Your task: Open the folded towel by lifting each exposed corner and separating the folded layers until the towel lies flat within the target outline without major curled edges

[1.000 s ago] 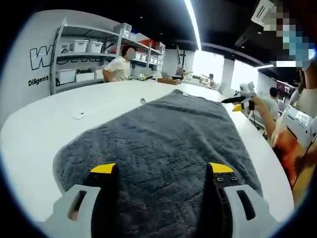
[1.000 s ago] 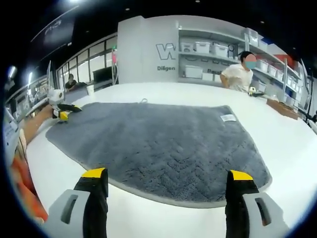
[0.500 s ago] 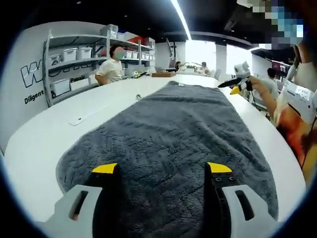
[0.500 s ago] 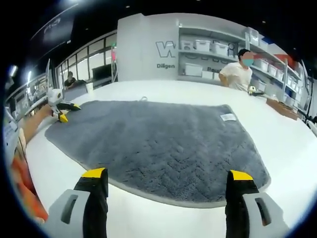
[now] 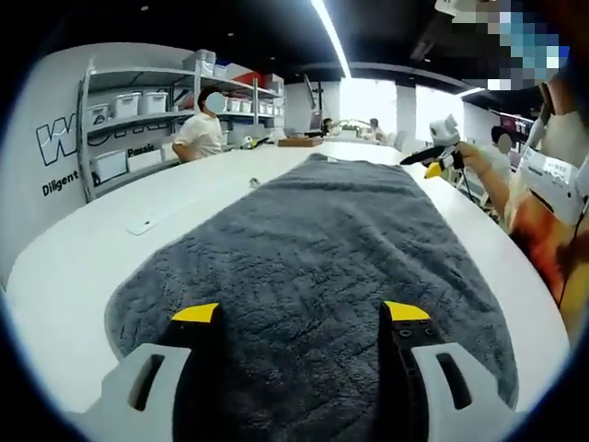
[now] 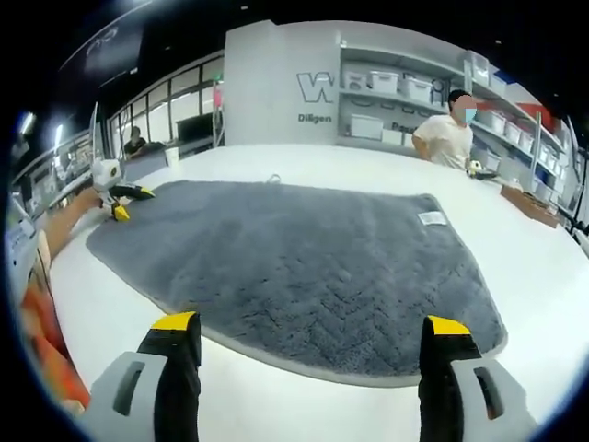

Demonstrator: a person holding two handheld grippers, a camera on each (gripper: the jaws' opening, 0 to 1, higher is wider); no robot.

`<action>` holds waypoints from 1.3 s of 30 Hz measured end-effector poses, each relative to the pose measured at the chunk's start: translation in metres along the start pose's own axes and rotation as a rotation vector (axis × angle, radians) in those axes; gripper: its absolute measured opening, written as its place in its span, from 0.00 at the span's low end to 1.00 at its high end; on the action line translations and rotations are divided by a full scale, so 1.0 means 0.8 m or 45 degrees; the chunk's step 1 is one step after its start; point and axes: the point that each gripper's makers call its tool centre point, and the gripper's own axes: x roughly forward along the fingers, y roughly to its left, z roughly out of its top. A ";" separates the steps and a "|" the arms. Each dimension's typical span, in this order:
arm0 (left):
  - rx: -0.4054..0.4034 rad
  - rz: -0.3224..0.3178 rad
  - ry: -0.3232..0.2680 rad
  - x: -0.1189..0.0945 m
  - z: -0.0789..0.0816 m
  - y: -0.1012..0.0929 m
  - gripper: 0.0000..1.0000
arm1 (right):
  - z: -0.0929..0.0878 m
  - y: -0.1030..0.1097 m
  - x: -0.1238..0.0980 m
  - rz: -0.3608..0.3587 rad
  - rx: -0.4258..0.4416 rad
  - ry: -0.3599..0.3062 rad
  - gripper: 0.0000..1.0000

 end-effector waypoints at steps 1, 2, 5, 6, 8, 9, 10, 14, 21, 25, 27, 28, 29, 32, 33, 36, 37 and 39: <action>0.002 -0.002 0.004 -0.001 -0.001 0.000 0.68 | 0.000 0.000 0.000 -0.001 0.000 0.001 0.99; 0.003 -0.004 0.007 -0.003 -0.002 0.001 0.68 | 0.000 0.000 -0.001 -0.001 -0.001 0.001 0.99; 0.004 -0.004 0.007 -0.006 -0.003 0.001 0.67 | 0.000 -0.001 -0.002 -0.006 -0.001 0.003 0.99; 0.004 -0.004 0.006 -0.007 -0.003 0.001 0.67 | 0.000 -0.002 -0.002 -0.006 -0.002 0.003 0.99; 0.006 -0.005 0.008 -0.009 -0.004 0.002 0.67 | 0.000 -0.001 -0.002 -0.005 -0.003 0.001 0.99; 0.006 -0.005 0.009 -0.009 -0.005 0.002 0.67 | 0.001 -0.001 -0.002 -0.004 -0.004 0.002 0.99; 0.007 -0.006 0.011 -0.011 -0.005 0.002 0.67 | 0.001 -0.001 -0.002 -0.003 -0.006 0.002 0.99; 0.012 -0.012 0.012 -0.015 -0.007 0.003 0.67 | -0.001 0.002 -0.001 0.006 -0.010 0.007 0.99; 0.012 -0.014 0.014 -0.018 -0.009 0.005 0.67 | -0.002 0.003 -0.001 0.009 -0.011 0.009 0.99; 0.017 -0.019 0.029 -0.021 -0.010 0.005 0.66 | -0.002 0.004 -0.002 0.010 -0.015 0.011 0.99; 0.018 -0.022 0.031 -0.023 -0.011 0.006 0.66 | -0.002 0.004 -0.002 0.009 -0.016 0.011 0.99; 0.019 -0.023 0.031 -0.024 -0.011 0.007 0.66 | -0.002 0.004 -0.003 0.009 -0.017 0.010 0.99; 0.020 -0.024 0.031 -0.025 -0.012 0.007 0.66 | -0.001 0.004 -0.003 0.009 -0.017 0.008 0.99; 0.022 -0.027 0.033 -0.028 -0.013 0.008 0.65 | -0.001 0.005 -0.003 0.010 -0.019 0.008 0.99; 0.023 -0.028 0.035 -0.029 -0.013 0.008 0.65 | -0.001 0.006 -0.003 0.012 -0.020 0.009 0.99; 0.023 -0.027 0.039 -0.032 -0.014 0.009 0.65 | -0.004 0.010 -0.001 0.019 -0.027 0.019 0.99; 0.023 -0.028 0.040 -0.033 -0.015 0.010 0.65 | -0.004 0.010 -0.001 0.020 -0.029 0.021 0.99; 0.024 -0.031 0.047 -0.036 -0.016 0.011 0.65 | -0.004 0.011 -0.001 0.022 -0.028 0.021 0.99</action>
